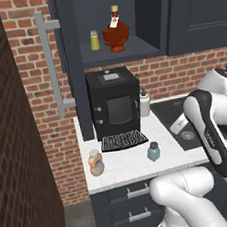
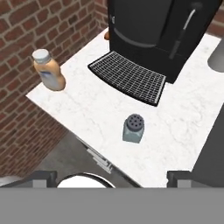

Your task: Put the shaker and condiment bottle from the counter next to their counterparts in the cabinet.

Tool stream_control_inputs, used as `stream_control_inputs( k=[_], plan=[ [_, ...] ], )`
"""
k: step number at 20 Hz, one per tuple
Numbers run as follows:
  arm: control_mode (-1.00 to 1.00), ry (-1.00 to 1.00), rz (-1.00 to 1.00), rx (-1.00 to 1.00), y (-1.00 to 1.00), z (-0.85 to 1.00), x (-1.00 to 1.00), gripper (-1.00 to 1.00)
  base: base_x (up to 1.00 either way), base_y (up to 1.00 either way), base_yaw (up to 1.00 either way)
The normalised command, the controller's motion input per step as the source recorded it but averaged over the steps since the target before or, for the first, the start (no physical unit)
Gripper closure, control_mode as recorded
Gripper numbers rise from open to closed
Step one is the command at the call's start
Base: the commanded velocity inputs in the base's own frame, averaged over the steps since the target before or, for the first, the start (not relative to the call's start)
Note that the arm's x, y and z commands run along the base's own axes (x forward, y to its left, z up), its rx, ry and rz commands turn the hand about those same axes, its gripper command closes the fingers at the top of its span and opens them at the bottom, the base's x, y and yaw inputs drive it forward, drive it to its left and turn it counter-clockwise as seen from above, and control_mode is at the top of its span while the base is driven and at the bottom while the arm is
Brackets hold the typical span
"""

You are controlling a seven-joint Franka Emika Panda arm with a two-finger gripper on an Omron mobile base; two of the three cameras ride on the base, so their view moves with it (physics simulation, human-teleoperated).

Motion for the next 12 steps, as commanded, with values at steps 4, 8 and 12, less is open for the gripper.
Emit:
stream_control_inputs(
  k=[4,8,12],
  plan=[
    [-1.0,-0.05,0.17,0.03,-0.23,-0.43,0.0,-1.0,0.0,0.0,0.0],
    [-1.0,0.0,0.13,0.0,0.0,-0.36,0.0,-1.0,0.0,0.0,0.0],
    [-1.0,-0.07,0.18,0.01,0.0,-0.21,0.0,-1.0,0.0,0.0,0.0]
  ],
)
